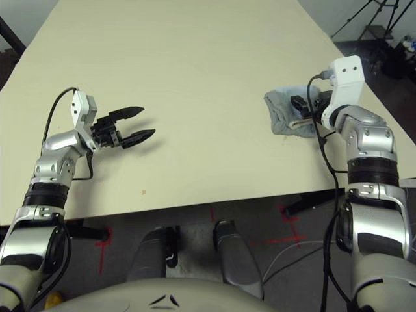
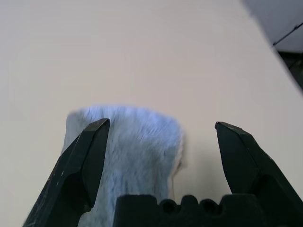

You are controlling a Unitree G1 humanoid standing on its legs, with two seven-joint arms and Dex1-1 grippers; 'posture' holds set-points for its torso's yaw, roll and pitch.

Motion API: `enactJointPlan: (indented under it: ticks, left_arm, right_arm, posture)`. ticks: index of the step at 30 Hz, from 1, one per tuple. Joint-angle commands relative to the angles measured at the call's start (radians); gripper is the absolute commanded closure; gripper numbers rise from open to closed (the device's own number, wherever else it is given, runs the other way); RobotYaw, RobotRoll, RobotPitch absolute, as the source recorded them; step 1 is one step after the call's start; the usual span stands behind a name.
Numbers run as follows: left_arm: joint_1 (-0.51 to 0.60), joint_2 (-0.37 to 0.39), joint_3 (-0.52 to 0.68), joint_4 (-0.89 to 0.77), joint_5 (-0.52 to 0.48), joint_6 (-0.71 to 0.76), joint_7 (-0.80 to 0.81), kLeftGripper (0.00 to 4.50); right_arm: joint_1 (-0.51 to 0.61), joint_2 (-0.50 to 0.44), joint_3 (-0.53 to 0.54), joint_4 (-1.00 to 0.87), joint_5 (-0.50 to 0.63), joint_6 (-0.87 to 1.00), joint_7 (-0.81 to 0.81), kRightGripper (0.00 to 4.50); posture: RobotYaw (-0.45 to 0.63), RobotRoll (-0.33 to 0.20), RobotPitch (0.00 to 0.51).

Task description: Wipe the water off the table with a rag.

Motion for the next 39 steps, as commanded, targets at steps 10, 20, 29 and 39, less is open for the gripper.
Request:
enactJointPlan:
  ticks: [10,20,29,39]
  left_arm:
    - [-0.021,-0.011,0.176,0.111,0.091,-0.180,0.491,0.00]
    - [0.096,-0.017,0.263,0.043,0.127,-0.210,0.763,0.00]
    - [0.108,0.003,0.269,0.063,0.133,-0.223,0.811,0.00]
    - [0.085,0.009,0.259,0.099,0.134,-0.243,0.805,0.00]
  right_arm:
    - [0.096,0.144,-0.085,-0.066,0.110,-0.258,0.022,0.03]
    - [0.073,0.187,-0.070,0.082,0.089,-0.447,0.010,0.03]
    - [0.045,0.165,-0.078,0.204,0.073,-0.550,-0.013,0.03]
    - [0.030,0.150,-0.080,0.250,0.079,-0.588,-0.031,0.03]
  posture:
    - [-0.15,0.000,0.177]
    - [-0.08,0.000,0.188]
    - [-0.06,0.000,0.187]
    - [-0.07,0.000,0.180]
